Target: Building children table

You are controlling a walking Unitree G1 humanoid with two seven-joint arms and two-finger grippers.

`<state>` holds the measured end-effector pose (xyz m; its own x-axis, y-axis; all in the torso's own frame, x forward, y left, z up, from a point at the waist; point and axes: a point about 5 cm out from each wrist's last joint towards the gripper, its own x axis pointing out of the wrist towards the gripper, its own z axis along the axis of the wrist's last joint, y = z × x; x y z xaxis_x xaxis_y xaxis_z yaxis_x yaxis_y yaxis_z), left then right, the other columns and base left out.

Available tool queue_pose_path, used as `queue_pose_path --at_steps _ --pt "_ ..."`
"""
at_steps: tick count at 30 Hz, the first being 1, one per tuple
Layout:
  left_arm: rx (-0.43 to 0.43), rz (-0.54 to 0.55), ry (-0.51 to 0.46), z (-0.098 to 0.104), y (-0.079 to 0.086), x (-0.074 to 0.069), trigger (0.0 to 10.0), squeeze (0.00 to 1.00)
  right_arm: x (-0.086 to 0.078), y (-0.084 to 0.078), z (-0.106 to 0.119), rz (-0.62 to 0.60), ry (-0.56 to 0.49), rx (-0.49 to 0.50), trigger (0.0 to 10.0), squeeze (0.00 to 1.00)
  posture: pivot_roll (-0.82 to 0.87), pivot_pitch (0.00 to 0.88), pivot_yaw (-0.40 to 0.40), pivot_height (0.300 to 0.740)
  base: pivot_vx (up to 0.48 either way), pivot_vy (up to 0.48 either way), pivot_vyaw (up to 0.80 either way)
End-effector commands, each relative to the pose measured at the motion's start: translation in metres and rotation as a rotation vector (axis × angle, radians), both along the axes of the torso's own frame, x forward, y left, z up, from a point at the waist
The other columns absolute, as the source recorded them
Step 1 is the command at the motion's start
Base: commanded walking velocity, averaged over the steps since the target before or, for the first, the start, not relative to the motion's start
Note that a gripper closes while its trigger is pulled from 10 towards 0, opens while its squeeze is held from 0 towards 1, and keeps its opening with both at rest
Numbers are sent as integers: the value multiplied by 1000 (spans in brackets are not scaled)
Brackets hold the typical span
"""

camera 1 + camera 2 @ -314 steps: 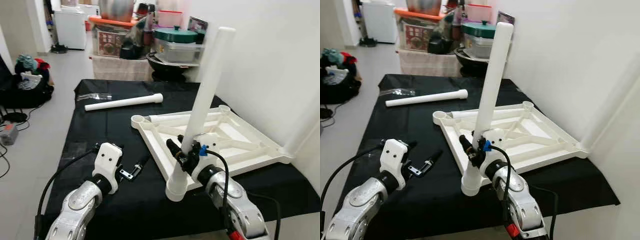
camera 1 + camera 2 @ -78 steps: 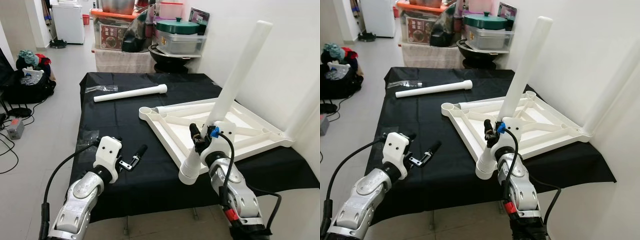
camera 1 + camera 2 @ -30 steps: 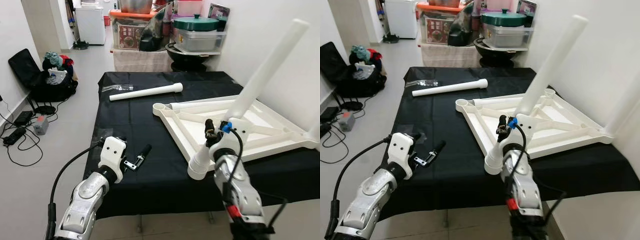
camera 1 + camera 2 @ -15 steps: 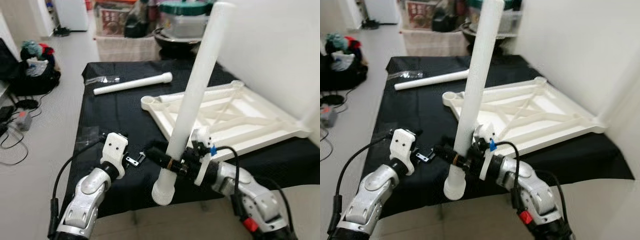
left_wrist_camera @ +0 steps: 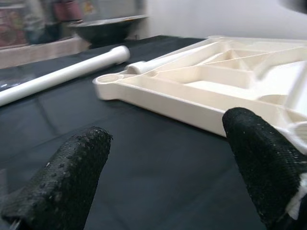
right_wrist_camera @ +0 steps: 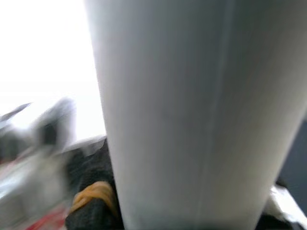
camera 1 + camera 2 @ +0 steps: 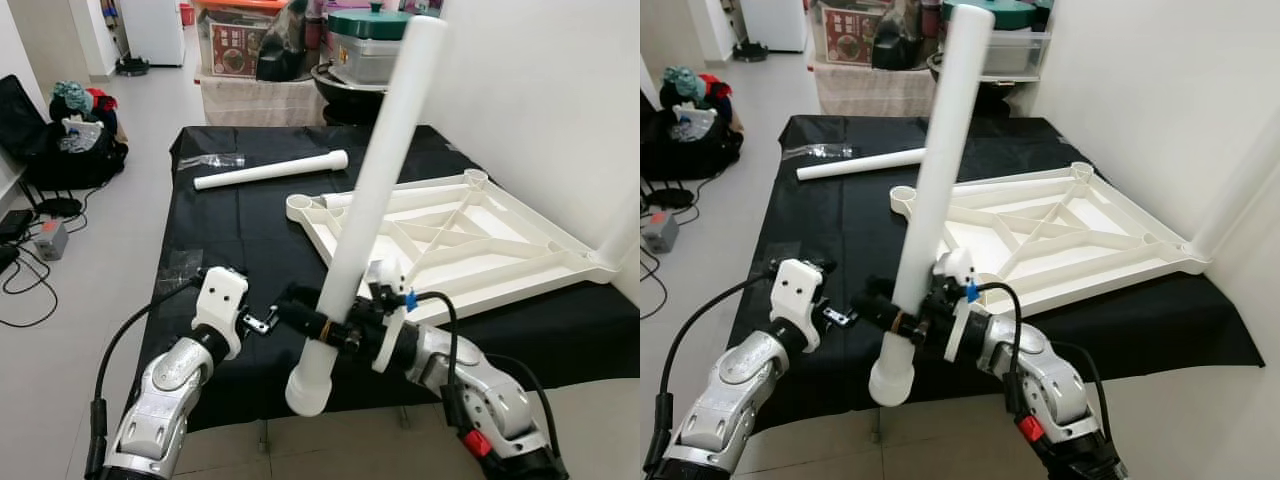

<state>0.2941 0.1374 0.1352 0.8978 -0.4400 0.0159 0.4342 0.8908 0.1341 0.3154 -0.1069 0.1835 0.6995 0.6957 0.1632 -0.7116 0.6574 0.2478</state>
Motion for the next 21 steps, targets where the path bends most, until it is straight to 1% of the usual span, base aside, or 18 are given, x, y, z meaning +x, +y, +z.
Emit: queue_pose_path --at_steps 1,2,3,4,6,7,8,10,11,13,14,15,16,17,18,19,20,21 --pt "3 -8 7 -2 -2 -1 10000 0 21 -31 5 -326 30 61 10000 0 33 0 -96 740 0 0 0" --pt "2 -9 7 -2 -2 0 10000 0 25 -38 13 -401 15 89 10000 0 31 0 -93 740 0 0 0" --pt "2 -9 7 -2 -2 0 10000 0 25 -38 13 -401 15 89 10000 0 31 0 -93 740 0 0 0" --pt "4 -11 9 -2 -1 0 10000 0 24 -40 30 -408 -40 129 10000 0 28 0 -86 740 0 0 0" --pt "4 -11 9 -2 -1 0 10000 0 24 -40 30 -408 -40 129 10000 0 28 0 -86 740 0 0 0" --pt "6 -14 9 -2 -1 0 10000 0 24 -40 49 -408 -104 169 10000 0 28 0 -85 740 0 0 0" --pt "6 -14 9 -2 -1 0 10000 0 24 -40 49 -408 -104 169 10000 0 28 0 -85 740 0 0 0" --pt "6 -12 6 -1 -1 0 10000 0 21 -38 86 -402 -229 221 10000 0 32 0 -93 740 0 0 0" --pt "6 -12 6 -1 -1 0 10000 0 21 -38 86 -402 -229 221 10000 0 32 0 -93 740 0 0 0" --pt "5 -4 5 -1 1 0 10000 0 18 -28 91 -386 -255 237 10000 0 32 0 -93 740 0 0 0" --pt "4 -5 7 -2 0 -1 10000 0 19 -22 75 -382 -212 215 10000 0 31 0 -95 740 0 0 0" --pt "4 -5 7 -2 0 -1 10000 0 19 -22 75 -382 -212 215 10000 0 31 0 -95 740 0 0 0" --pt "4 -6 7 -2 0 -1 10000 0 20 -18 65 -380 -182 199 10000 0 31 0 -95 740 0 0 0" --pt "4 -7 10 -3 -1 -1 10000 0 25 -4 19 -374 -35 100 10000 0 23 0 -86 740 0 0 0" --pt "4 -8 12 -3 -1 -1 10000 0 24 5 -14 -363 67 24 10000 0 23 0 -86 740 0 0 0" --pt "4 -11 12 -4 -2 -1 10000 0 21 14 -47 -352 152 -92 10000 0 29 0 -85 740 0 0 0" --pt "4 -11 12 -4 -2 -1 10000 0 21 14 -47 -352 152 -92 10000 0 29 0 -85 740 0 0 0" --pt "5 -14 12 -4 -3 -1 10000 0 16 18 -67 -341 197 -169 10000 0 29 0 -85 740 0 0 0"
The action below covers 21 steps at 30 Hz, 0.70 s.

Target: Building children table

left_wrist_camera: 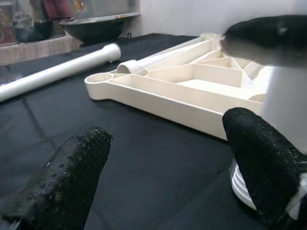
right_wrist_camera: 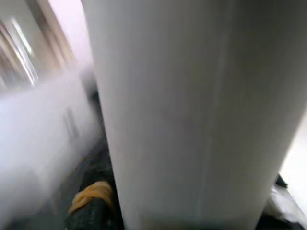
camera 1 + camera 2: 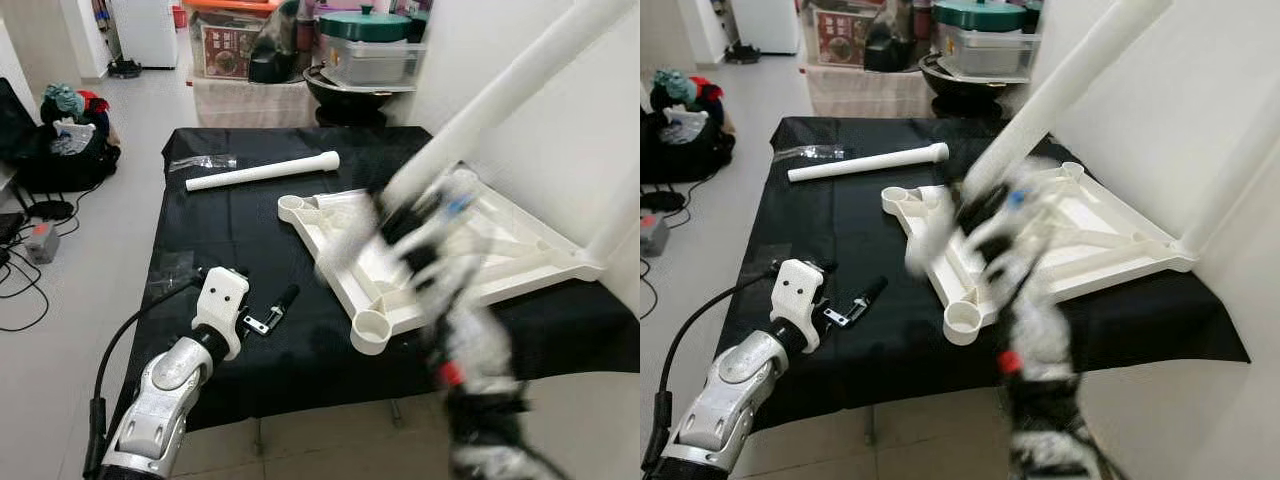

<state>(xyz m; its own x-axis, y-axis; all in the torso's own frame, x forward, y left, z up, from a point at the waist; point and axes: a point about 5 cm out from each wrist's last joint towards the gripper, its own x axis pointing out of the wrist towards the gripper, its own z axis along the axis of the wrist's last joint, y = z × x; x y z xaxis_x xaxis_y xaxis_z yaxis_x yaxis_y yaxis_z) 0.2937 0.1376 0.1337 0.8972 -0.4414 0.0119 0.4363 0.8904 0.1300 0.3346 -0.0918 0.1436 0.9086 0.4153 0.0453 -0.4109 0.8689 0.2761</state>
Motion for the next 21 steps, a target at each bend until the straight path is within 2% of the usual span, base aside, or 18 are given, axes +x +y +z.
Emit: queue_pose_path --at_steps 1,2,3,4,6,9,11,12,13,16,21 --pt "7 -12 6 -2 -3 0 10000 0 -3 3 -27 13 104 -105 10000 0 29 0 -85 740 0 0 0" --pt "8 -16 2 -1 -3 1 10000 0 -4 4 -37 14 154 -114 10000 0 37 0 -88 740 0 0 0" --pt "9 -16 -2 1 -2 2 10000 0 -2 1 -35 -6 158 -96 10000 0 34 0 -82 740 0 0 0" --pt "11 -14 -4 2 -1 4 10000 0 4 -5 -26 -40 138 -68 10000 0 31 0 -76 740 0 0 0" --pt "11 -14 -4 2 -1 4 10000 0 4 -5 -26 -40 138 -68 10000 0 31 0 -76 740 0 0 0" --pt "16 -13 -7 3 1 5 10000 0 14 -18 -3 -102 66 -27 10000 0 26 0 -75 740 0 0 0" --pt "16 -13 -7 3 1 5 10000 0 14 -18 -3 -102 66 -27 10000 0 26 0 -75 740 0 0 0" --pt "17 -14 -8 3 1 6 10000 0 18 -23 10 -125 17 -11 10000 0 26 0 -74 740 0 0 0" --pt "17 -14 -8 3 1 6 10000 0 18 -23 10 -125 17 -11 10000 0 26 0 -74 740 0 0 0" --pt "12 -20 -9 2 -2 4 10000 0 20 -30 54 -152 -152 62 10000 0 26 0 -75 740 0 0 0" --pt "12 -20 -9 2 -2 3 10000 0 15 -29 74 -155 -230 103 10000 0 21 0 -74 740 0 0 0"
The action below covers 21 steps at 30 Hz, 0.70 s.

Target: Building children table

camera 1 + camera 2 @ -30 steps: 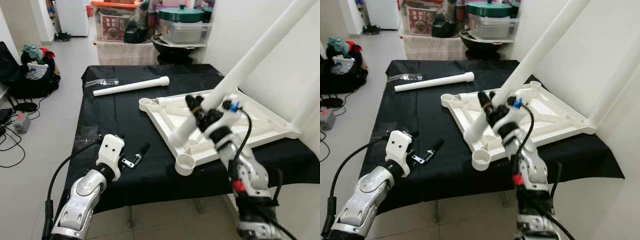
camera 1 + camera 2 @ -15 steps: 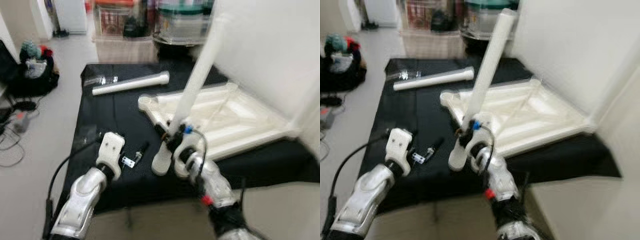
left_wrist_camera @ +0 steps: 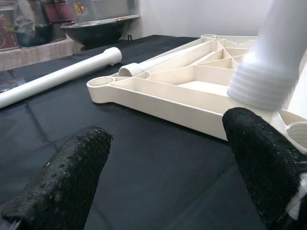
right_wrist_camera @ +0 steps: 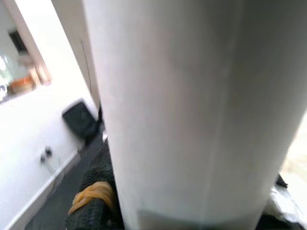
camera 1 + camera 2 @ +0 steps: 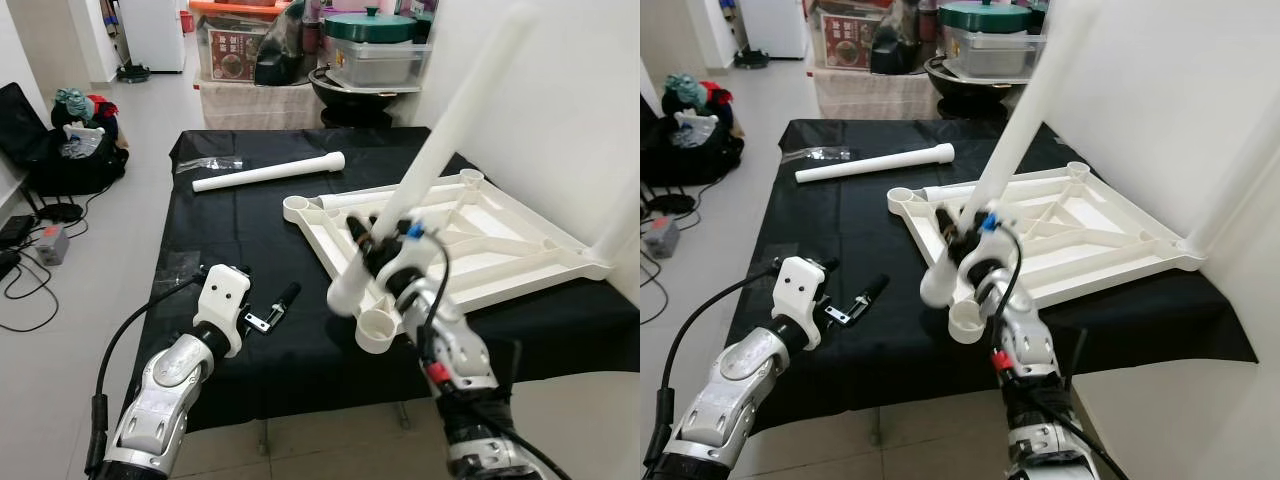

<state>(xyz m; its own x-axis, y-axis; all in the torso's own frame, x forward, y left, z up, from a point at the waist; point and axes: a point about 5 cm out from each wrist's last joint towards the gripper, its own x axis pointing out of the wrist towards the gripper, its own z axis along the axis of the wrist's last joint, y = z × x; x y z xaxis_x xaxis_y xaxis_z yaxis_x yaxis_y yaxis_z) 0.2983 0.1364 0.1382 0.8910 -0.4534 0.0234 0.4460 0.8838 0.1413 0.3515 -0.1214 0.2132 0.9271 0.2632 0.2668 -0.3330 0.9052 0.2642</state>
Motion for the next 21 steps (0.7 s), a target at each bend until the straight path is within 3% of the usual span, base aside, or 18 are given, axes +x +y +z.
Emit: queue_pose_path --at_steps 1,10,21 --pt "7 -7 7 -3 -1 -1 10000 0 -2 1 5 -2 -20 26 10000 0 21 0 -74 740 0 0 0" --pt "1 -14 3 -3 -5 0 10000 0 -12 5 24 18 -94 79 10000 0 5 0 -65 740 0 0 0" --pt "0 -9 -3 -1 -4 2 10000 0 -19 -11 33 -75 -160 -20 10000 0 -13 0 -53 740 0 0 0"
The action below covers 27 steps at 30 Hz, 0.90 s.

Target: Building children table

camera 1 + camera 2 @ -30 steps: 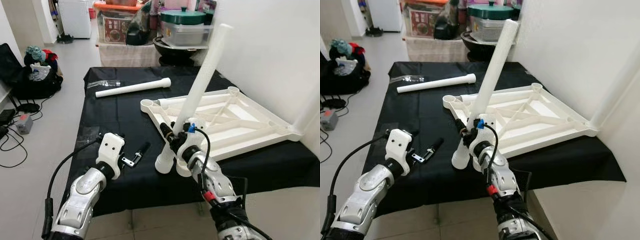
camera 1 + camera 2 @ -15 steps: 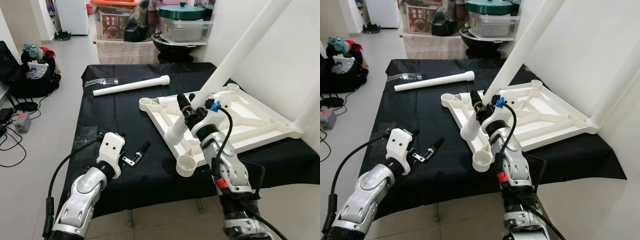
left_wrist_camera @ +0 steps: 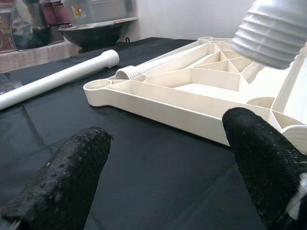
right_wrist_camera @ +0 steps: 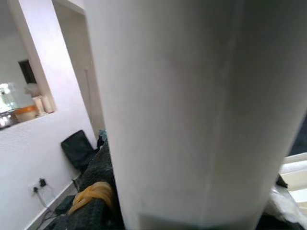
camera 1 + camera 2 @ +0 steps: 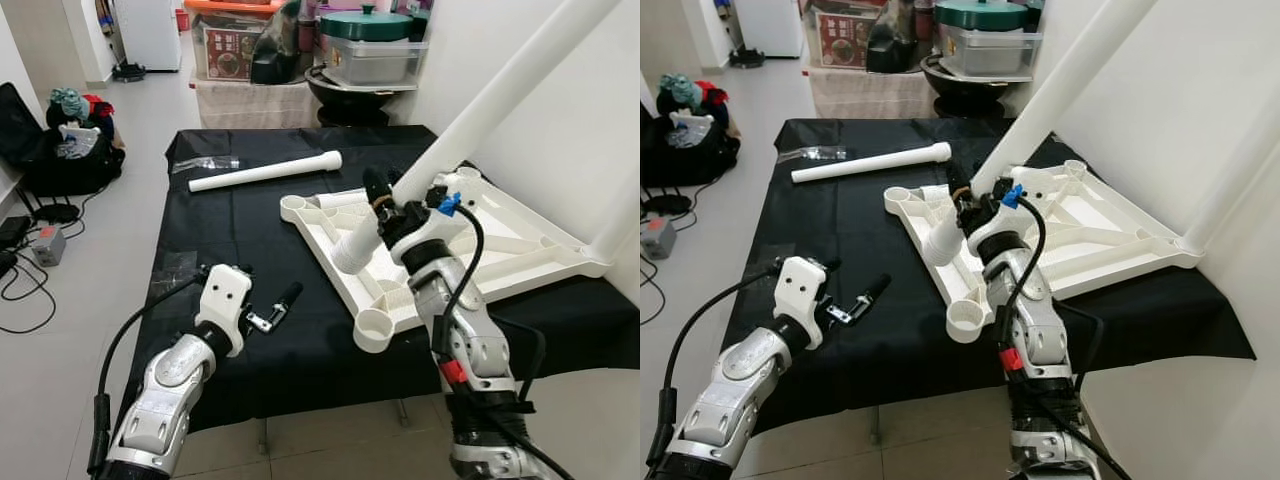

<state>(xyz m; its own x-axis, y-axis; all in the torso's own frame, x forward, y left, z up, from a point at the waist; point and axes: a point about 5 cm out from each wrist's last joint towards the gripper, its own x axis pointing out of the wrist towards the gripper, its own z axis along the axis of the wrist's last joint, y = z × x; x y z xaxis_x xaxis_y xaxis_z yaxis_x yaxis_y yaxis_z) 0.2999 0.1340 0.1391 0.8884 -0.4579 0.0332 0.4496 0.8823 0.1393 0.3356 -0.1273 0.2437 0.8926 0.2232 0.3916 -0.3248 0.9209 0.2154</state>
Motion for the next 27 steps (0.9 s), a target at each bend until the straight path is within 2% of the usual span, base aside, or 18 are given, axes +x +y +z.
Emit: queue_pose_path --at_steps 1,17,23,27 --pt "5 -4 4 -2 -2 1 10000 0 -5 -7 1 -50 -22 -34 10000 0 -12 0 -51 740 0 0 0" --pt "4 4 -2 0 0 3 10000 0 -13 -6 -6 -89 8 -58 10000 0 -22 0 -43 740 0 0 0" --pt "-1 -7 -1 0 -5 3 10000 0 -14 -8 -13 -105 30 -68 10000 0 -12 0 -43 740 0 0 0" --pt "-3 7 -7 0 -1 4 10000 0 -16 -8 -13 -105 25 -72 10000 0 -17 0 -49 740 0 0 0"
